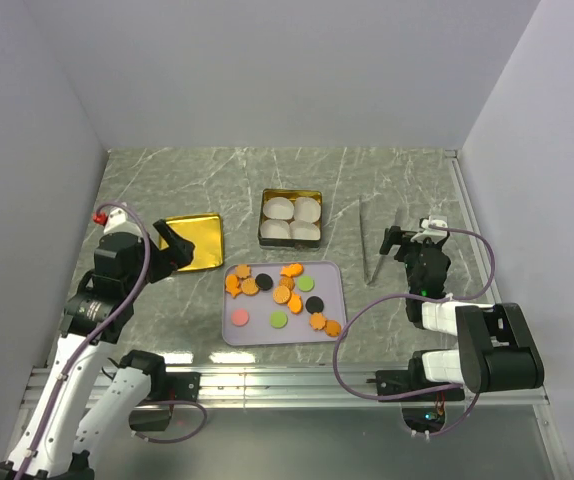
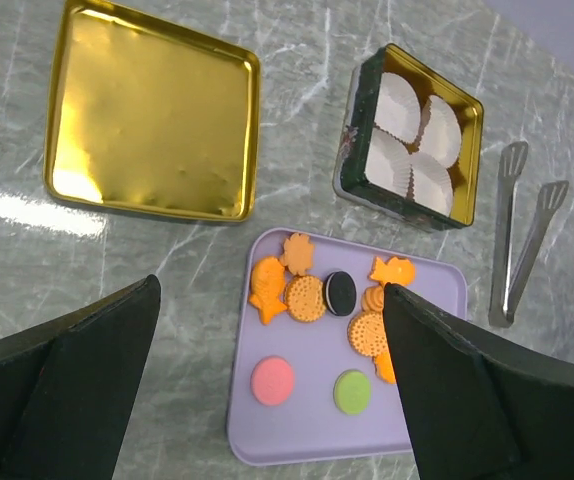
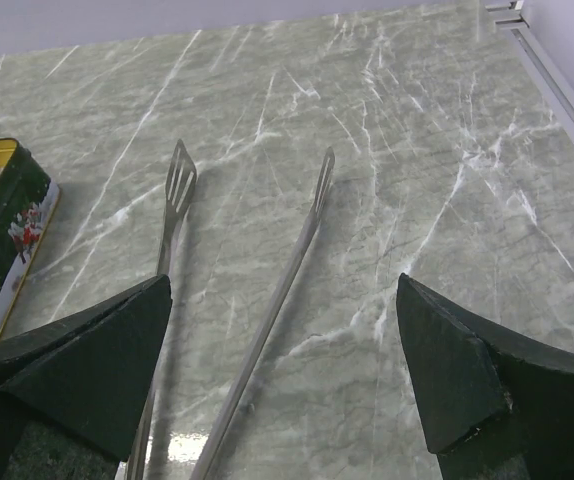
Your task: Pack the cookies
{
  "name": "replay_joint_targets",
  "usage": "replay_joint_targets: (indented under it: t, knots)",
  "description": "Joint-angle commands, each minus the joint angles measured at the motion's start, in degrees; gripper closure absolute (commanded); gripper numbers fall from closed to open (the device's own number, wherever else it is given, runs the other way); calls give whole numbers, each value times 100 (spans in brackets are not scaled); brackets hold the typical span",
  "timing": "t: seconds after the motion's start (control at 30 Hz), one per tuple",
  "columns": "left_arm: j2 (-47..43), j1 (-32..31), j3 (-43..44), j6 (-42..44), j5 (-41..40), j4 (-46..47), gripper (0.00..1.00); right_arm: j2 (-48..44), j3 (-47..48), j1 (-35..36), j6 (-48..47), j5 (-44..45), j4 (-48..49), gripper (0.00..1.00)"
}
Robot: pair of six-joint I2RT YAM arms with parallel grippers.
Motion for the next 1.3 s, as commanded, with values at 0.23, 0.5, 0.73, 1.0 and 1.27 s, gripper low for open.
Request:
replay_joint_targets:
  t: [0.23, 0.5, 0.73, 1.0, 1.27]
  knots:
    - [-348, -306, 711, 367, -83, -647, 1, -34, 143, -6, 10, 26, 323, 0]
    - [-375, -377, 413, 429, 666, -885, 1, -34, 152, -15, 18, 26, 314, 0]
    - [-305, -377, 378, 386, 588, -929, 1, -34, 143, -15, 18, 34, 314, 0]
    - [-103, -359, 352, 202, 403, -1016, 0, -182, 221, 20, 149, 418, 280, 0]
    - [3, -324, 334, 87, 157, -1034, 1, -684, 2427, -85, 906, 1547, -4657, 0]
